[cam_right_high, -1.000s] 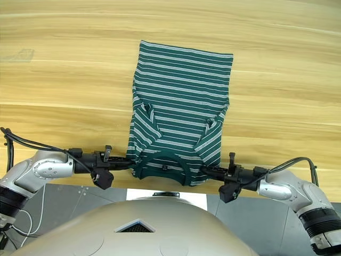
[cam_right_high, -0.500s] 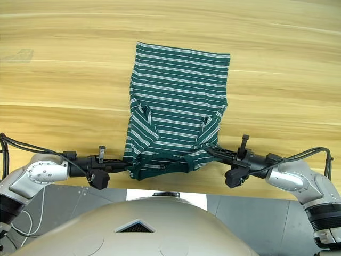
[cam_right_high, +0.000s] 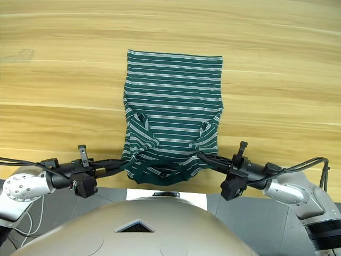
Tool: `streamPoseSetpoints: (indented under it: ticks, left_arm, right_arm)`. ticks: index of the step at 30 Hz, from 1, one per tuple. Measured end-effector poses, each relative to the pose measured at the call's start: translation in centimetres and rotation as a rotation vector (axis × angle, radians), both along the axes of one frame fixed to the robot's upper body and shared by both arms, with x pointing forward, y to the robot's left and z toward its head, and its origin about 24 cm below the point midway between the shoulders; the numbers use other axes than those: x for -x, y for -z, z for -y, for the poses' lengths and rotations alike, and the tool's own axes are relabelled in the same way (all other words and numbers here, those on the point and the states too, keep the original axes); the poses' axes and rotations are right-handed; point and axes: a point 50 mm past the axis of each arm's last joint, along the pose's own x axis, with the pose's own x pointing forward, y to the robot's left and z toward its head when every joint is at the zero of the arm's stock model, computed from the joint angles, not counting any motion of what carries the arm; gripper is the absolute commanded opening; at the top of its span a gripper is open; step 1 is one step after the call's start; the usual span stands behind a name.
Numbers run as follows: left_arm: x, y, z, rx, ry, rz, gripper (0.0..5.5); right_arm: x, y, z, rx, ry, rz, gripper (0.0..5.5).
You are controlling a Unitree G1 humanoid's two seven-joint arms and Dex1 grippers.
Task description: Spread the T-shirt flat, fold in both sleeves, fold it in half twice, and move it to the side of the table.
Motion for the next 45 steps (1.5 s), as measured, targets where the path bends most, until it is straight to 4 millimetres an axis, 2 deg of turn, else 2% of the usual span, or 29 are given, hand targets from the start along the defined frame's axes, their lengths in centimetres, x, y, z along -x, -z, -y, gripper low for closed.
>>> streamPoseSetpoints:
  ticks: [3, 5, 9, 11, 14, 16, 17, 18, 19, 26, 34, 36, 38, 40, 45]
  left_arm:
    - [-3.0, 0.4, 0.1, 0.064, -0.069, -0.001, 0.03]
    - [-6.4, 0.7, 0.9, 0.160, -0.151, -0.009, 0.03]
    - [-14.2, 1.2, 2.8, 0.363, -0.426, -0.099, 0.03]
    - [-17.1, 1.4, 3.4, 0.426, -0.534, -0.138, 0.03]
    - [-20.7, 1.3, 4.3, 0.479, -0.669, -0.176, 0.03]
    - [-22.3, 1.2, 4.7, 0.492, -0.728, -0.195, 0.03]
    - [-23.0, 1.3, 4.7, 0.489, -0.761, -0.207, 0.38]
    - [-23.7, 1.4, 4.5, 0.481, -0.803, -0.219, 0.49]
    - [-24.2, 1.5, 4.4, 0.463, -0.840, -0.226, 0.63]
    - [-24.7, 3.6, 3.0, 0.362, -1.016, -0.273, 1.70]
    - [-24.9, 4.3, 1.9, 0.335, -1.151, -0.304, 3.11]
    - [-24.9, 4.2, 1.4, 0.367, -1.189, -0.305, 3.49]
    - [-24.9, 3.9, 0.4, 0.417, -1.240, -0.307, 3.78]
    - [-24.5, 3.9, -0.7, 0.492, -1.252, -0.286, 4.02]
    - [-20.7, 6.0, -1.0, 0.608, -1.117, -0.252, 4.76]
  right_arm:
    - [-4.1, -0.7, -0.4, -0.080, 0.118, 0.061, 0.00]
    - [-7.9, -1.2, -1.2, -0.170, 0.223, 0.095, 0.00]
    - [-15.0, -0.6, -1.9, -0.311, 0.500, 0.071, 0.00]
    - [-17.4, 0.2, -2.1, -0.329, 0.612, 0.053, 0.00]
    - [-20.0, 1.5, -3.2, -0.352, 0.735, 0.009, 0.00]
    - [-20.9, 2.1, -3.9, -0.345, 0.770, -0.007, 0.00]
    - [-21.3, 2.4, -3.9, -0.333, 0.788, -0.013, 0.00]
    - [-21.5, 2.7, -4.0, -0.325, 0.805, -0.021, 0.00]
    - [-21.7, 3.1, -4.0, -0.297, 0.814, -0.027, 0.32]
    - [-21.9, 4.8, -4.1, -0.185, 0.835, -0.071, 1.48]
    - [-22.5, 4.9, -4.0, -0.188, 0.903, -0.078, 3.03]
    - [-23.1, 4.4, -3.3, -0.250, 1.007, -0.100, 3.45]
    - [-23.9, 3.9, -0.9, -0.381, 1.225, -0.181, 3.48]
    - [-24.0, 3.6, 1.1, -0.467, 1.358, -0.232, 3.48]
    - [-23.7, 4.3, 1.1, -0.593, 1.424, -0.365, 3.48]
